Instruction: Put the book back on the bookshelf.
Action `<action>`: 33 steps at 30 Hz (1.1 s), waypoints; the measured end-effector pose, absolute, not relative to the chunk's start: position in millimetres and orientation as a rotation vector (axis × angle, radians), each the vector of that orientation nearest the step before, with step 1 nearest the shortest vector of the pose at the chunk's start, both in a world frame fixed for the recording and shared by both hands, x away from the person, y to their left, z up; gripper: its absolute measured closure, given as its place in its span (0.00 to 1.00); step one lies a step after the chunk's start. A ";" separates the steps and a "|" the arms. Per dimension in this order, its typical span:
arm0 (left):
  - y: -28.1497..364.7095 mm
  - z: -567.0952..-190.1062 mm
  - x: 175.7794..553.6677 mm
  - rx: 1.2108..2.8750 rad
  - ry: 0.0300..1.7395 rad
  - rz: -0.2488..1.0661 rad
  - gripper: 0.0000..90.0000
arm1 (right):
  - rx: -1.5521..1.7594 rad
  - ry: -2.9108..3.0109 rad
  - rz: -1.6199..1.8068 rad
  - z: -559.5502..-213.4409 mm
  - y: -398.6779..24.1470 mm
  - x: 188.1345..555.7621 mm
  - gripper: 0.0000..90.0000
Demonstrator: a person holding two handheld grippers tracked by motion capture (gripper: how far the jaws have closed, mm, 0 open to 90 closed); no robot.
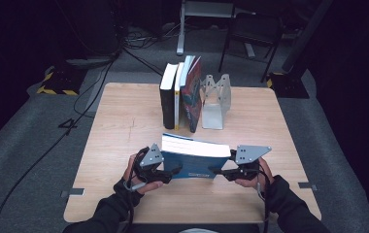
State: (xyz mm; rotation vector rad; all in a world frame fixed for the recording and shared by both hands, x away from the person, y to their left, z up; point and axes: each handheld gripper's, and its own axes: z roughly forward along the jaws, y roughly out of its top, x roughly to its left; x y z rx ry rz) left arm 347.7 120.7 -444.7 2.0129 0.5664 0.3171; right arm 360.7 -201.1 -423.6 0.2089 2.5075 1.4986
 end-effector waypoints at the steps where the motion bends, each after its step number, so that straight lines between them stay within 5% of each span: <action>1: 117.8 -444.9 350.7 2.012 0.557 0.306 0.34 | 0.216 2.504 1.492 -423.3 -203.5 358.7 0.65; 19: 46.5 -444.2 389.1 2.032 0.427 0.193 0.24 | 0.395 2.438 1.412 -417.2 -263.6 338.7 0.66; 33: 51.6 -446.4 377.8 2.046 0.452 0.231 0.26 | 0.382 2.340 1.460 -353.2 -262.8 329.5 0.56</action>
